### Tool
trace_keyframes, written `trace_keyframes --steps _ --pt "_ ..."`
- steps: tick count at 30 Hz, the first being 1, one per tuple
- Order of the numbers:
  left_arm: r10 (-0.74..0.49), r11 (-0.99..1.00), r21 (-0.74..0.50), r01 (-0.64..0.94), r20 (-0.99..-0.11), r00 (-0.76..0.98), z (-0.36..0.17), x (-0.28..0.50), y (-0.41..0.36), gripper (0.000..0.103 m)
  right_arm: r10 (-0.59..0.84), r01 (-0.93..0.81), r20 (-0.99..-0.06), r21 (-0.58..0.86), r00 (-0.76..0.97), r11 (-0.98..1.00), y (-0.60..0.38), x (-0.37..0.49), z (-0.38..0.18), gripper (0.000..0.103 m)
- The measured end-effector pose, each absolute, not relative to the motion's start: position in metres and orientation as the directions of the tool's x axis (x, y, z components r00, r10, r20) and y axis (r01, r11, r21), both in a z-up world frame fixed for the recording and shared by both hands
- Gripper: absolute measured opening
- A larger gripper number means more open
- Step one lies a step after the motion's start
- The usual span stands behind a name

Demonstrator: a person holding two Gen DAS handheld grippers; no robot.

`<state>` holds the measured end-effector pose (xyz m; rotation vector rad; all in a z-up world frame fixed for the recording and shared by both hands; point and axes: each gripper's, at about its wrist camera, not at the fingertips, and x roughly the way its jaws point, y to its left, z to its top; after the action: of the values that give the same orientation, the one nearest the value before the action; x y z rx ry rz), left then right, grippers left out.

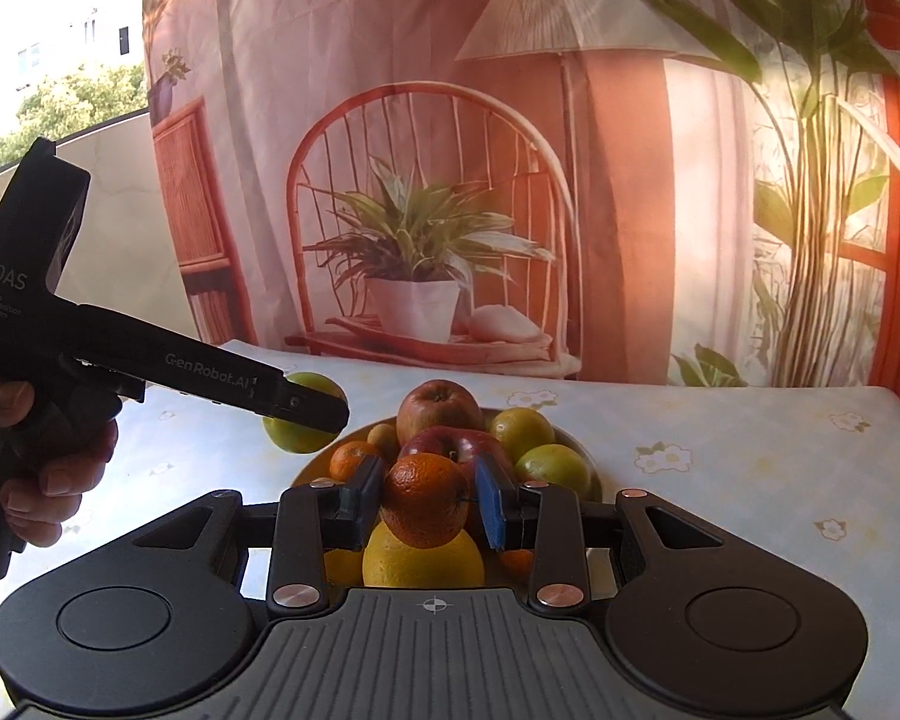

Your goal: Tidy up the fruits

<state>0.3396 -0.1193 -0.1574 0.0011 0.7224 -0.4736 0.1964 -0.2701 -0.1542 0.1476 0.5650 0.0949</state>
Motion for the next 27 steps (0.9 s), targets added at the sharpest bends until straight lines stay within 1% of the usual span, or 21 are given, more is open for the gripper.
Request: trace_keyframes --steps 13,21,27 --pt "-0.421 0.891 -0.186 0.414 -0.677 0.603 -0.174 0.351 -0.132 0.05 0.125 -0.032 -0.54 0.179 0.833 0.983 -0.275 0.205 -0.165 0.031" --pt "-0.456 0.882 -0.224 0.415 -0.629 0.629 -0.163 0.348 -0.122 0.05 0.129 -0.056 -0.545 0.149 0.829 0.987 -0.267 0.213 -0.163 0.031" --pt "-0.422 0.903 -0.209 0.375 -0.6 0.68 -0.154 0.337 -0.101 0.05 0.147 -0.079 -0.551 0.145 0.821 0.986 -0.256 0.226 -0.162 0.031"
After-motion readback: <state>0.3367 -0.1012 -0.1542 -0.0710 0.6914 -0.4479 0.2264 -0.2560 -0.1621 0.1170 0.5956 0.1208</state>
